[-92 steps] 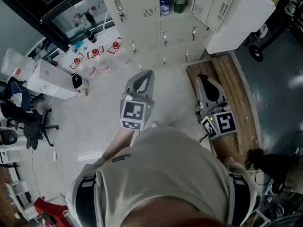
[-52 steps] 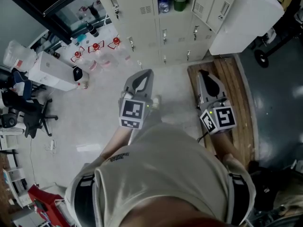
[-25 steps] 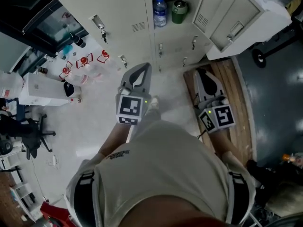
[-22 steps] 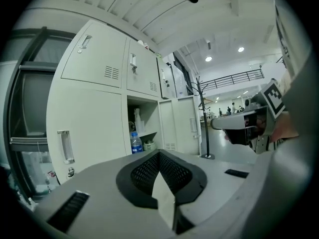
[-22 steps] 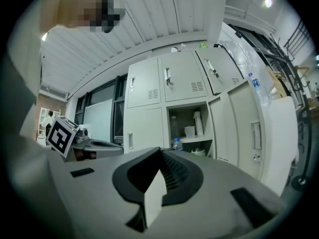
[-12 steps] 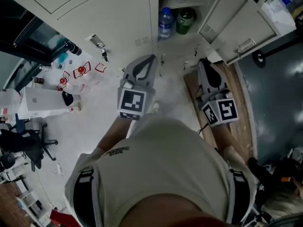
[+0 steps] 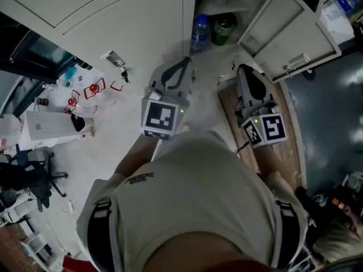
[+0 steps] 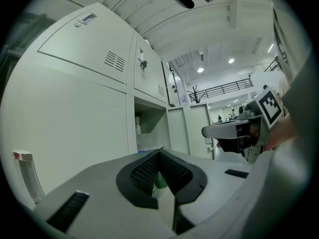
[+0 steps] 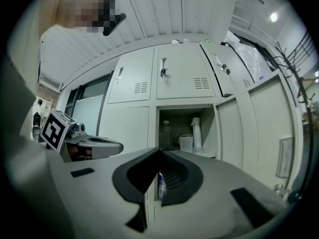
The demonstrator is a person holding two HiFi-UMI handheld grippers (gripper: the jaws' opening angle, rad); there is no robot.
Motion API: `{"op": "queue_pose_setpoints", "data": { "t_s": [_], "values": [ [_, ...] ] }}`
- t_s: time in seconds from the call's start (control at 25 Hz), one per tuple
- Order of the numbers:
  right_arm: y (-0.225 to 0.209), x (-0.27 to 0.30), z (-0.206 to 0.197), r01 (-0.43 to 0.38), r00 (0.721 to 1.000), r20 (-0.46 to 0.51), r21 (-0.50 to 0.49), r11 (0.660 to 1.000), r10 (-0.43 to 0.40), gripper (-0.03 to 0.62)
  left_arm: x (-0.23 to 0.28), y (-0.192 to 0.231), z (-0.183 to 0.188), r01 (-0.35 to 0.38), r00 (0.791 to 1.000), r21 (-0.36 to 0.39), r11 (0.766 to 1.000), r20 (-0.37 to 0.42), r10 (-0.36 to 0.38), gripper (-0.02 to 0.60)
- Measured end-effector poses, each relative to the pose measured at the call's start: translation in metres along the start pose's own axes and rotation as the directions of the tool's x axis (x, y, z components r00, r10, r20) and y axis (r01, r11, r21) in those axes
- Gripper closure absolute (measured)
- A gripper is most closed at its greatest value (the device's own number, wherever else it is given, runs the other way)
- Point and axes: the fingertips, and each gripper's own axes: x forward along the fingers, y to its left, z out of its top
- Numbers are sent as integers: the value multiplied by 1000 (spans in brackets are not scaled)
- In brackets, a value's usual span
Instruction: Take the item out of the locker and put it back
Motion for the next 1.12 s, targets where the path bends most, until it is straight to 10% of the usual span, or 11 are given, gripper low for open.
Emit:
{"op": "queue_pose_setpoints", "data": {
  "t_s": [1.12],
  "values": [
    [-49, 25, 1, -109, 994, 0, 12, 994, 109, 589, 46, -20, 16, -94, 995, -19, 995, -15, 94, 568]
  ]
}}
